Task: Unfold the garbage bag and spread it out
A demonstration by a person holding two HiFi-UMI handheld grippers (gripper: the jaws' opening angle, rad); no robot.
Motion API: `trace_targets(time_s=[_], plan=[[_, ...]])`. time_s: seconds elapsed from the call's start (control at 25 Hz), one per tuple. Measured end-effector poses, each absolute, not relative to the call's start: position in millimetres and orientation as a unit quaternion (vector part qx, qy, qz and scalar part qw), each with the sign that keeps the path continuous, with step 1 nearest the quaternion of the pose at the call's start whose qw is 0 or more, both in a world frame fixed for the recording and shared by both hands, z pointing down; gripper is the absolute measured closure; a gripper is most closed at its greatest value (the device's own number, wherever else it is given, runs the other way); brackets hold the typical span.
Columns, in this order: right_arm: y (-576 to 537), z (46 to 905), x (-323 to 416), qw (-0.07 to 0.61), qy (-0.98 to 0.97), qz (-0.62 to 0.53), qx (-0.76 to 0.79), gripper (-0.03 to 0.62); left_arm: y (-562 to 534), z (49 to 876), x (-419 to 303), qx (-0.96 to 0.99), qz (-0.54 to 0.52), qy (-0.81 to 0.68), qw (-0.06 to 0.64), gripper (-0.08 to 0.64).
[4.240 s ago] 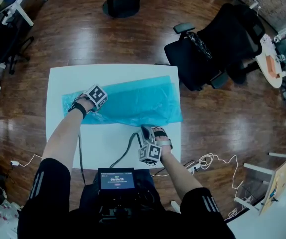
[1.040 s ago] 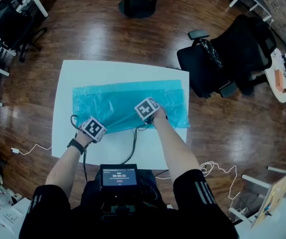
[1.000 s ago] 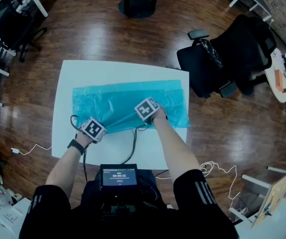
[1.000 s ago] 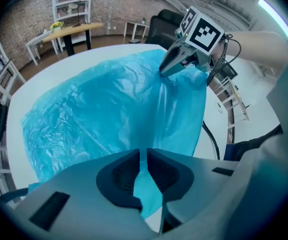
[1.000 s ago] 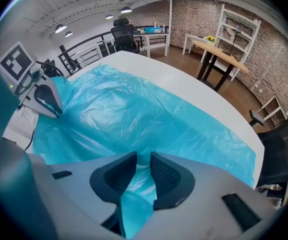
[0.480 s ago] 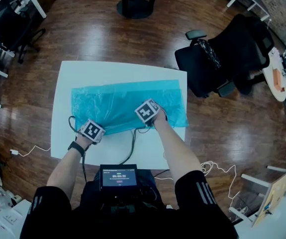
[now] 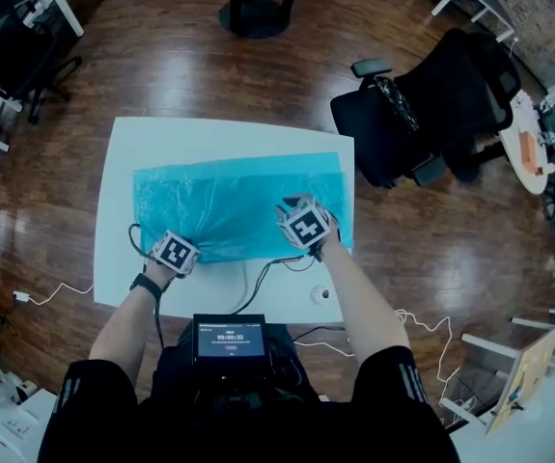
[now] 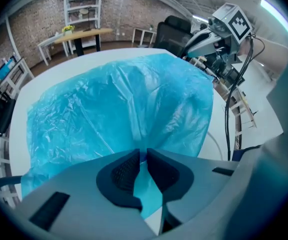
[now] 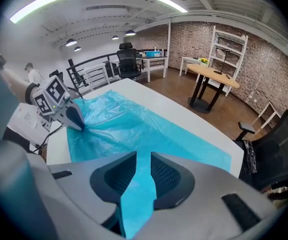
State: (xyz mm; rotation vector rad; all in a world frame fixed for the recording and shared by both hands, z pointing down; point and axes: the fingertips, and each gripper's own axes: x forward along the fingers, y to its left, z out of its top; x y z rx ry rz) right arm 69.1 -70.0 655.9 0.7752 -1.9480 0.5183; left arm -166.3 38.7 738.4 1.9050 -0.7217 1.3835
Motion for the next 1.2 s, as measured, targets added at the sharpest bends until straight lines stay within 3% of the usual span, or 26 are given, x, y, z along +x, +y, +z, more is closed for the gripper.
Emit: trace_targets(time_s=[0.52,1.2], plan=[[-12.2,710.2,125.6,0.496,-0.743,0.268,0.362,0.474,38.7,747.7,-150.1,0.76,0.483,-0.3,0.316,0.508],[11.6,743.9,133.6,0.507,-0.725,0.304,0.354,0.472,48.6,718.8,-174.0,0.757,0.472,-0.343,0.294,0.509]])
